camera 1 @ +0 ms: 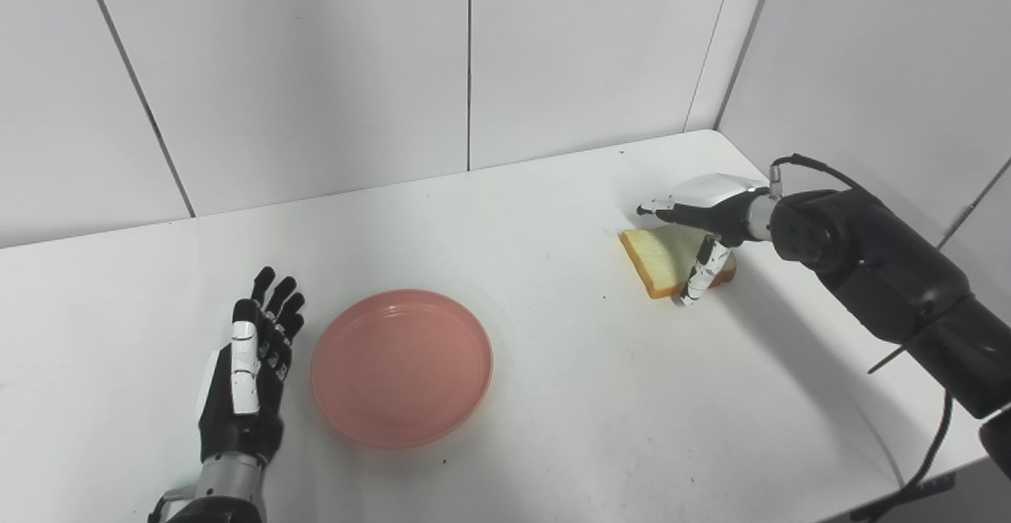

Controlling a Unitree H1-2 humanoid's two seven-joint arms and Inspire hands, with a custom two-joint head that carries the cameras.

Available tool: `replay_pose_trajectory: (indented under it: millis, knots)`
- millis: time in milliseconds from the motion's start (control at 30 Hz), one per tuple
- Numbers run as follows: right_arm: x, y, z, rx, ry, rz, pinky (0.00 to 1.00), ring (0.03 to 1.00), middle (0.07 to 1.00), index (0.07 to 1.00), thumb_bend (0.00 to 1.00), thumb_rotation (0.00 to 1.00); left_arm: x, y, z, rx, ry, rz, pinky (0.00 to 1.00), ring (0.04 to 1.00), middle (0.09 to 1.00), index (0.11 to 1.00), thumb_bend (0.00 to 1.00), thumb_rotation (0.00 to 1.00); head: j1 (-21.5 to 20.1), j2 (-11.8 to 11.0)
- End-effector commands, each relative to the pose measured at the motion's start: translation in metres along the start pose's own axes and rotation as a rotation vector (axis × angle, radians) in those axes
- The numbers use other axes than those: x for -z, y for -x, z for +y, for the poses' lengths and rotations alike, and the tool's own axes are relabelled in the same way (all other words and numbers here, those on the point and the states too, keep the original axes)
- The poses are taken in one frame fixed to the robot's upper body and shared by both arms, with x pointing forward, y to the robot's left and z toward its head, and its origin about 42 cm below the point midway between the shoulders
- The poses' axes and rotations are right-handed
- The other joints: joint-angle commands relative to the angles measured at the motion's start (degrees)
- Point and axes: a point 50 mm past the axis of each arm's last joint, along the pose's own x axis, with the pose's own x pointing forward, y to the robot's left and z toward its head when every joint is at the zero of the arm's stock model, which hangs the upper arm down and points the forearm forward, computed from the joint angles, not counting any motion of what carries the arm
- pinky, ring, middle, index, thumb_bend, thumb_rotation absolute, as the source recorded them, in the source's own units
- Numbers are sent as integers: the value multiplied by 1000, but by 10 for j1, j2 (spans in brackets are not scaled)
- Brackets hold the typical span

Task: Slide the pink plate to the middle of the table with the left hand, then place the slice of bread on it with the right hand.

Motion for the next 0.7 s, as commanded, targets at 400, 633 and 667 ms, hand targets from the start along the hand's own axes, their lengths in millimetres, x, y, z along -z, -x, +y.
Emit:
replay_pose_trajectory:
  millis: [400,633,667]
  knots:
    - [3,-3,-17,91,84,-11,960,950,944,943,978,284,-14,-4,-8,21,8,-50,965,946,946,949,676,997,-1,3]
    - [5,-4,-14,157,55,-45,763,863,881,871,857,158,-15,-5,-10,22,9,-51,967,948,947,951,670,1000,0,4]
    - [6,-4,-14,165,49,-49,740,856,870,854,835,130,-15,-5,-10,22,8,-51,967,948,948,953,670,1000,0,4]
